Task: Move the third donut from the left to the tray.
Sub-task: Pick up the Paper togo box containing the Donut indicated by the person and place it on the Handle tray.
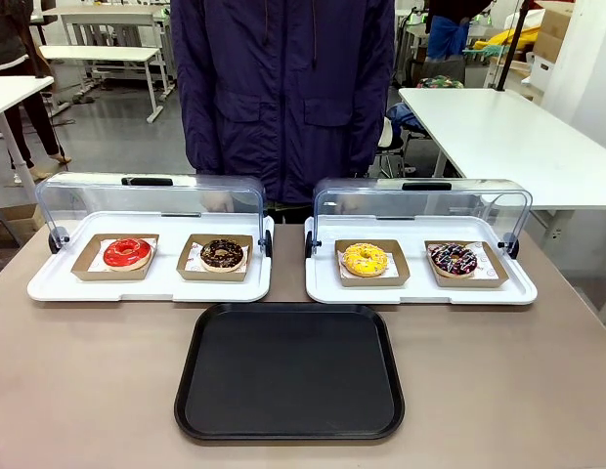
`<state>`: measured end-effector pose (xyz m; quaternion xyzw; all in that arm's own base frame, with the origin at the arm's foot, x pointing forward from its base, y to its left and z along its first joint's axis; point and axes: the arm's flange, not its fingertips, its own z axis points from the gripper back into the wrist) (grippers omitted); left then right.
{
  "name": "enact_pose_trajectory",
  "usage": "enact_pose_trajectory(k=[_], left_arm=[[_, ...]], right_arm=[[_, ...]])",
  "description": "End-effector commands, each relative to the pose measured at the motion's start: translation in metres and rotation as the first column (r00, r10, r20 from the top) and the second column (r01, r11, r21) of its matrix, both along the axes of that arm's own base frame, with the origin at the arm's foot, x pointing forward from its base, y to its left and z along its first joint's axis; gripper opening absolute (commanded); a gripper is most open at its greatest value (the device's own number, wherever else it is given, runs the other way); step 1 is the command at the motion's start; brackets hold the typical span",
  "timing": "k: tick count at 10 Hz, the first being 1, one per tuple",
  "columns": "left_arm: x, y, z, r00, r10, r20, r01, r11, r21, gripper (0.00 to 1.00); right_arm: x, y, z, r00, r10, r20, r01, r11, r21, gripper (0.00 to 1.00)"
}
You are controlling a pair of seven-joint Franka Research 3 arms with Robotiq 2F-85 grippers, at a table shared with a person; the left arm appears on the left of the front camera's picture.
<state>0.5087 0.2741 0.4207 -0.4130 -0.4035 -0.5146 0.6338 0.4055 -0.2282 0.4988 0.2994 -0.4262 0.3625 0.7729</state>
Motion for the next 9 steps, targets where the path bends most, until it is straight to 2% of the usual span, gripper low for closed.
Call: enact_pose_trajectory(k=[1,9], left_arm=[[-0.001,-0.0013,0.0014,1.0,-0.005,-0.002,0.005,1.0,0.008,1.0],[-0.001,-0.0013,0.0014,1.0,-0.005,-0.002,0.005,1.0,0.008,1.0]], right_arm=[[-0.0004,0.002,0.0007,1.0,0.005,0.009,-0.005,1.0,0.009,1.0],[-0.0004,0.002,0.0007,1.0,0.005,0.009,-0.005,1.0,0.009,1.0]])
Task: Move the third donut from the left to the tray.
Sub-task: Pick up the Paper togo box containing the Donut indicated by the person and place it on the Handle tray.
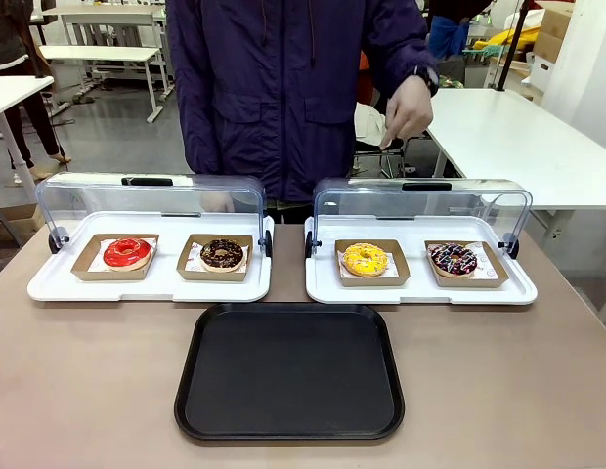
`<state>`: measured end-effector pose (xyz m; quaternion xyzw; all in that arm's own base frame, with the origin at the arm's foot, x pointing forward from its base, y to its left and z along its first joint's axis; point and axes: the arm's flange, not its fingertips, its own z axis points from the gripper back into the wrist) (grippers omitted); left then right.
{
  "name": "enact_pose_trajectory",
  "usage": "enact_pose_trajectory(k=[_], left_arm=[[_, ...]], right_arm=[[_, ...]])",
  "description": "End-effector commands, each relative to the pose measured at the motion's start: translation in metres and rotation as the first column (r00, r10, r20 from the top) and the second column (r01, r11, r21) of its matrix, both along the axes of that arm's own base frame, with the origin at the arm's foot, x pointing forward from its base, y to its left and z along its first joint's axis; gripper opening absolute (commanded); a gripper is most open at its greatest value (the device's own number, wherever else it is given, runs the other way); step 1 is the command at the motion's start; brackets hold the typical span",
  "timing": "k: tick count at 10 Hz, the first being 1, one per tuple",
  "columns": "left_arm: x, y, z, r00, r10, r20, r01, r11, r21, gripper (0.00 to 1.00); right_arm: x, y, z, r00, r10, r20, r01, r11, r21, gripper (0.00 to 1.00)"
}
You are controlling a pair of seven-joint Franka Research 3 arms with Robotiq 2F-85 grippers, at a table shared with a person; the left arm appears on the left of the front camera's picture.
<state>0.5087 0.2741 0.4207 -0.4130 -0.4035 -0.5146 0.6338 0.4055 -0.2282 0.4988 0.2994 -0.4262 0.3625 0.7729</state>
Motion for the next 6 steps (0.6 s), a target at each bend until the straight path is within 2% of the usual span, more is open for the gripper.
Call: enact_pose_trajectory(k=[1,6], left_arm=[[-0.001,-0.0013,0.0014,1.0,-0.005,-0.002,0.005,1.0,0.008,1.0],[-0.001,-0.0013,0.0014,1.0,-0.005,-0.002,0.005,1.0,0.008,1.0]], right_arm=[[-0.0004,0.002,0.0007,1.0,0.005,0.009,-0.005,1.0,0.009,1.0],[-0.0004,0.002,0.0007,1.0,0.005,0.009,-0.005,1.0,0.009,1.0]])
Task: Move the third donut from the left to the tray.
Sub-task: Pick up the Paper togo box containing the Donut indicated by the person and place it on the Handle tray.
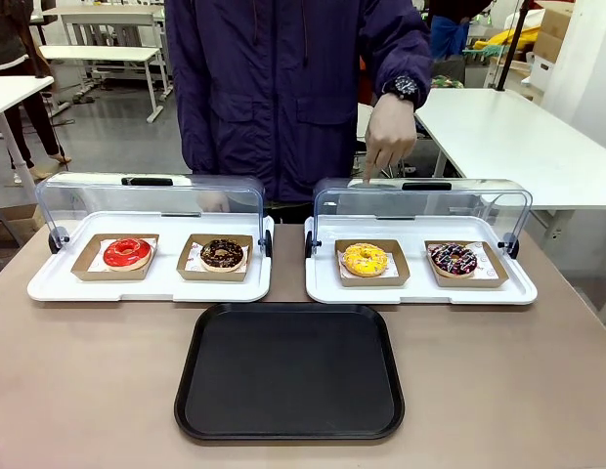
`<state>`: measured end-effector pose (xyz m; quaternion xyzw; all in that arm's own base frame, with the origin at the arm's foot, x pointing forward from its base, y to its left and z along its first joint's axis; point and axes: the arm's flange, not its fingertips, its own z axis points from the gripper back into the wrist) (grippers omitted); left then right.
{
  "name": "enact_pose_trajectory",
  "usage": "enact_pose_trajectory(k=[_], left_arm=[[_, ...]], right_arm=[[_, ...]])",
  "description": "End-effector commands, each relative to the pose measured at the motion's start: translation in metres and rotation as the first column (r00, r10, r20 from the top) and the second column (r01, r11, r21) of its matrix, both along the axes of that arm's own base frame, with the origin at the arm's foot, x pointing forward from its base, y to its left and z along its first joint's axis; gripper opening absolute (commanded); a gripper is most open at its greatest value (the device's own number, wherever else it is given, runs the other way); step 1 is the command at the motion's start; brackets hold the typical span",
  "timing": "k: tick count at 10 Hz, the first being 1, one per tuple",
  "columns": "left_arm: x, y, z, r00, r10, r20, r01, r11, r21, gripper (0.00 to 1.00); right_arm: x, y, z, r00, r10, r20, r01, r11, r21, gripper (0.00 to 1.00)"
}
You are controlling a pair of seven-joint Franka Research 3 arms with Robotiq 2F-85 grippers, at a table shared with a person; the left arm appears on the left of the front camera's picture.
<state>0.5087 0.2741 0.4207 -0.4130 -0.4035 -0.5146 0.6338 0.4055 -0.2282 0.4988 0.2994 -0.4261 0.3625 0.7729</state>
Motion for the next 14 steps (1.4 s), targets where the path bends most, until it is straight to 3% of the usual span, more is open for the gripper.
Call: enact_pose_trajectory(k=[1,14], left_arm=[[-0.001,-0.0013,0.0014,1.0,-0.005,-0.002,0.005,1.0,0.008,1.0],[-0.001,-0.0013,0.0014,1.0,-0.005,-0.002,0.005,1.0,0.008,1.0]], right_arm=[[-0.0004,0.002,0.0007,1.0,0.005,0.009,-0.005,1.0,0.009,1.0],[-0.0004,0.002,0.0007,1.0,0.005,0.009,-0.005,1.0,0.009,1.0]])
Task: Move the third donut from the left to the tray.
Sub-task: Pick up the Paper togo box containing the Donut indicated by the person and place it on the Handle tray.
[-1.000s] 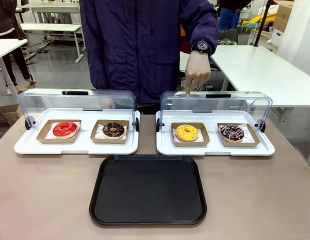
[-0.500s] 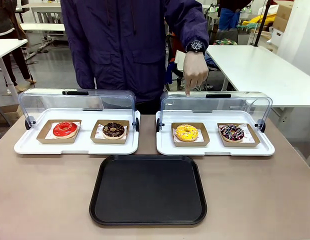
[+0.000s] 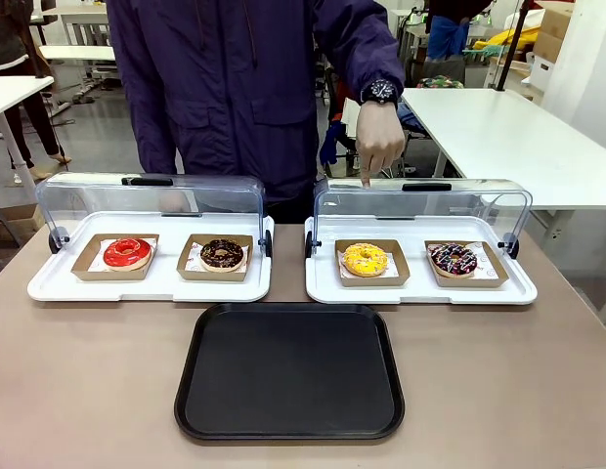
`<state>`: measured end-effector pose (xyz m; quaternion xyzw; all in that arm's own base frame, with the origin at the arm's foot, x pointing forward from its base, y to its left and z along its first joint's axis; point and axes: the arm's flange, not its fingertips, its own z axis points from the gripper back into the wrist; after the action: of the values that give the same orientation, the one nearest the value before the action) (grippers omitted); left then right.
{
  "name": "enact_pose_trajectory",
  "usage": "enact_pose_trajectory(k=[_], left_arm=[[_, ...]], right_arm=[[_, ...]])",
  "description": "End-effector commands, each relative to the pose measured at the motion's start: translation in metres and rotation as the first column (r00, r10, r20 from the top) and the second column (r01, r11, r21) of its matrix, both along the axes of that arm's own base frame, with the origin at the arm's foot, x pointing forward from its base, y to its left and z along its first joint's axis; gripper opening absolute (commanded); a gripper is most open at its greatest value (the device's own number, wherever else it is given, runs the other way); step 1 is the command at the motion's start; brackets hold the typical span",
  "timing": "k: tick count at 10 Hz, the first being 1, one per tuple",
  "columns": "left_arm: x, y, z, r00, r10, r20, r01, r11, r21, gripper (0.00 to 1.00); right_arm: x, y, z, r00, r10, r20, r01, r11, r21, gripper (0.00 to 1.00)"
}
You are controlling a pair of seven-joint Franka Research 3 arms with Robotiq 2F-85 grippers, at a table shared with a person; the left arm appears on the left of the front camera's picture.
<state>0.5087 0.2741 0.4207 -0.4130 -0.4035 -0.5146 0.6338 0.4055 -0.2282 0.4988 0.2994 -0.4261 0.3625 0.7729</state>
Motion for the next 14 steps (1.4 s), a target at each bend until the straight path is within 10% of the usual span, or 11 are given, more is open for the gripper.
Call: enact_pose_trajectory(k=[1,8,14], left_arm=[[-0.001,-0.001,0.001,1.0,-0.005,-0.002,0.005,1.0,0.008,1.0],[-0.001,-0.001,0.001,1.0,-0.005,-0.002,0.005,1.0,0.008,1.0],[-0.001,-0.001,0.001,1.0,-0.005,-0.002,0.005,1.0,0.008,1.0]], right_arm=[[0.0,0.002,0.001,1.0,0.005,0.009,-0.005,1.0,0.009,1.0],[0.066,0.153,0.047,0.984,0.126,-0.13,-0.161,0.934,-0.319,1.0],[0.082,0.323,-0.012,0.94,0.214,-0.265,-0.337,0.703,-0.626,1.0]])
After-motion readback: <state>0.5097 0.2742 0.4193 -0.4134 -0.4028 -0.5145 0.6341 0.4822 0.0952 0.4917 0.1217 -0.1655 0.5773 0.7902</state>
